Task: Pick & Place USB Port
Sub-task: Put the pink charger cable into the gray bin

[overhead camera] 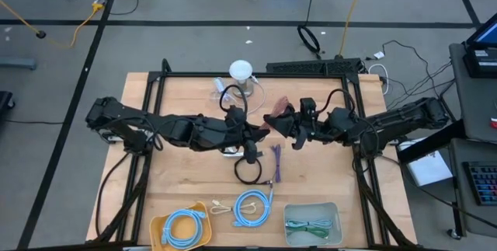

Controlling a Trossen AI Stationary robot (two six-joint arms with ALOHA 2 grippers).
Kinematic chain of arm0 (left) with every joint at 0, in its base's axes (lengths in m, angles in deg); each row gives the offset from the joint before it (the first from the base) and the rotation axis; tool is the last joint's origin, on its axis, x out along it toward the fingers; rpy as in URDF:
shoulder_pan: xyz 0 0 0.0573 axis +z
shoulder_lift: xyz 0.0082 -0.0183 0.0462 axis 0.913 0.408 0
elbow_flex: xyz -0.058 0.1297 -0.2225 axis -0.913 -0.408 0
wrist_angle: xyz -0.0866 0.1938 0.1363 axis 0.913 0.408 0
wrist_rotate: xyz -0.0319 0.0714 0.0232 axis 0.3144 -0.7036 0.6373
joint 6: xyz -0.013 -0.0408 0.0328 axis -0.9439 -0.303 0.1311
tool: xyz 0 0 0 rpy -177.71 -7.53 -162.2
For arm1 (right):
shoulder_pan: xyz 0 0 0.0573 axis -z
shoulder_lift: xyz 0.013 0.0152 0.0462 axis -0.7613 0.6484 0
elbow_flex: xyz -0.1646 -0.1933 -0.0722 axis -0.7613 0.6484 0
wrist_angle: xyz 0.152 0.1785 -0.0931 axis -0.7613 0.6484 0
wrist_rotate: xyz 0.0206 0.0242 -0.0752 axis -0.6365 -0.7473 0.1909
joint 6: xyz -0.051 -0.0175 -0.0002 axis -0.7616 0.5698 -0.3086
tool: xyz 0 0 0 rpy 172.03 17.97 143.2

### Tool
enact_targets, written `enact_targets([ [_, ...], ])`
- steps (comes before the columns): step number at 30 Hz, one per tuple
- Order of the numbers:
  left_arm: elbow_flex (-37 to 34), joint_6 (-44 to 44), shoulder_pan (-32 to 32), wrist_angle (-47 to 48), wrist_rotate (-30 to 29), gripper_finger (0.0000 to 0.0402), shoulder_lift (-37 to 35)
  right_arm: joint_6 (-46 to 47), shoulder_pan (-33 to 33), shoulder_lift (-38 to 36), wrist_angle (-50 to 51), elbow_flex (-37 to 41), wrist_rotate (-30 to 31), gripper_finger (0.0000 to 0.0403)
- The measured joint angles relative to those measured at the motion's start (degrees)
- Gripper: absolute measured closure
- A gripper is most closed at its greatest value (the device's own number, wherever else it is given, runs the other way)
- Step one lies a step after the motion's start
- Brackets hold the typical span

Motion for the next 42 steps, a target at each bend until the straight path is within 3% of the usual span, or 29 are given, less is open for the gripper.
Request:
enact_targets([
  [8,0.0,2.2,0.0,0.0,0.6,0.0375,-0.1,0.6,0.0,-0.3,0.9,0.0,-0.3,0.0363],
  [12,0.1,2.1,0.5,2.6,4.2,0.0304,-1.3,-1.5,-0.1,-0.5,1.3,0.0,-1.3,0.0389],
  [17,0.2,-3.5,-0.1,15.2,8.5,0.0212,-5.6,-2.7,-0.2,-4.1,9.2,0.0,-1.2,0.0387],
  [20,0.2,-6.4,-1.3,22.8,7.9,0.0169,-8.4,-5.7,-0.2,-7.4,14.4,-0.1,-0.9,0.0389],
  [23,0.2,-10.9,-2.4,33.1,3.4,0.0148,-11.8,-8.2,-0.1,-10.9,23.2,-0.8,-2.3,0.039],
  [29,0.2,-16.6,-2.0,45.5,-2.3,0.0164,-15.3,-8.2,-2.1,-15.1,57.9,-7.4,-16.3,0.039],
  [33,0.2,-17.0,-1.7,47.7,-2.1,0.019,-15.9,-6.5,-9.8,-14.4,77.8,-12.3,-18.2,0.039],
  [37,0.2,-16.6,-1.6,47.8,-1.7,0.0213,-15.3,-1.6,-17.4,-11.8,87.4,-15.9,-16.8,0.039],
  [42,-1.4,-16.4,-0.6,47.3,-1.0,0.0233,-15.2,3.5,-25.2,-4.9,88.7,-18.9,-16.8,0.039],
])
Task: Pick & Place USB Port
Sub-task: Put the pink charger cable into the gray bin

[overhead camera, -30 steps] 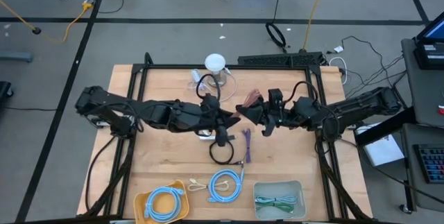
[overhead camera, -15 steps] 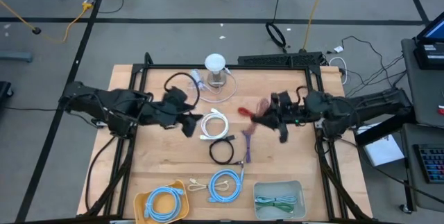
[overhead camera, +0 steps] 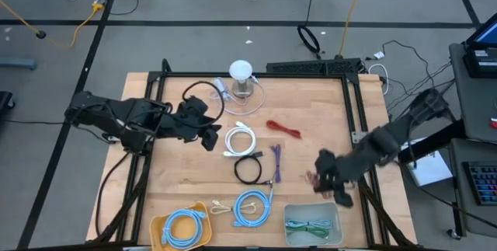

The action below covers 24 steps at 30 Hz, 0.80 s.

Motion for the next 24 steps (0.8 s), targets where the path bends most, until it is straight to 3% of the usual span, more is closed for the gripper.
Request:
enact_targets([
  [8,-4.3,-0.7,0.9,-0.1,5.5,0.0231,0.1,5.5,-6.8,15.4,-0.4,-4.3,-2.9,0.039],
  [14,-6.5,-0.7,-0.5,0.0,9.2,0.0225,0.1,12.8,-9.7,23.1,-0.7,-6.7,-4.5,0.039],
  [24,-6.5,-1.5,-6.4,-0.1,6.5,0.0248,0.1,18.7,-11.7,29.9,3.9,-7.6,-4.8,0.039],
])
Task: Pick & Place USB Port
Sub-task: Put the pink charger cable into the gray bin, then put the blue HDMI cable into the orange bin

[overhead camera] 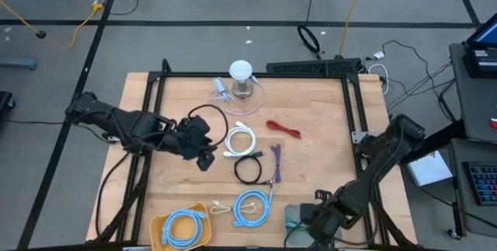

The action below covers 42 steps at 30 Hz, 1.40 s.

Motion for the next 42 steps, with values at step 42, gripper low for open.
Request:
enact_targets([
  [42,-0.4,19.5,-4.7,8.3,2.5,0.0259,7.5,-58.9,6.4,-20.0,-59.3,-4.0,68.5,0.0399],
])
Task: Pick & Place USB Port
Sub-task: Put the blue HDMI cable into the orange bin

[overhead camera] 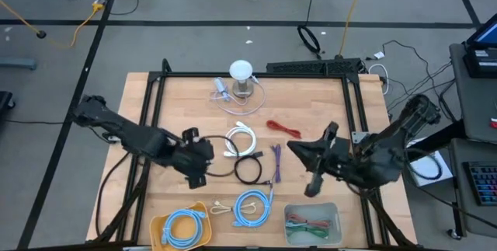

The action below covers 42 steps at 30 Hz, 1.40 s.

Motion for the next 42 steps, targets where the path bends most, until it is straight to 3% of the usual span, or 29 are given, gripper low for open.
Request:
enact_targets([
  [3,-4.6,-6.3,2.2,1.5,1.7,0.0259,3.5,-8.4,0.1,-0.9,0.1,0.0,2.8,0.0399],
  [10,-19.5,-26.8,9.4,-24.1,9.8,0.0259,5.1,-30.1,1.2,-0.9,0.3,0.0,21.3,0.0399],
  [14,-22.9,-33.9,14.4,-31.8,12.3,0.0259,5.1,-34.4,1.8,-1.0,0.9,0.0,23.3,0.0399],
  [22,-23.0,-32.2,22.2,-38.0,16.2,0.0259,2.6,-25.2,3.2,-1.8,8.4,0.0,21.9,0.0381],
  [31,-23.0,-28.5,25.0,-40.8,21.6,0.0259,1.9,-8.6,4.4,-5.3,23.4,0.0,21.5,0.0337],
  [34,-23.0,-28.4,24.9,-42.0,22.0,0.0259,1.8,-1.4,5.7,-6.0,30.7,0.0,17.6,0.0329],
  [36,-23.0,-27.9,24.5,-42.7,22.0,0.0259,1.8,7.5,7.9,-6.2,38.7,0.0,11.9,0.0328],
  [39,-23.0,-27.7,24.3,-42.8,22.5,0.0259,1.8,21.3,14.3,-5.7,50.6,1.5,-1.7,0.0329],
  [42,-23.0,-27.2,23.9,-42.8,22.6,0.0259,1.8,24.0,21.2,-4.0,50.2,8.2,-16.1,0.033],
])
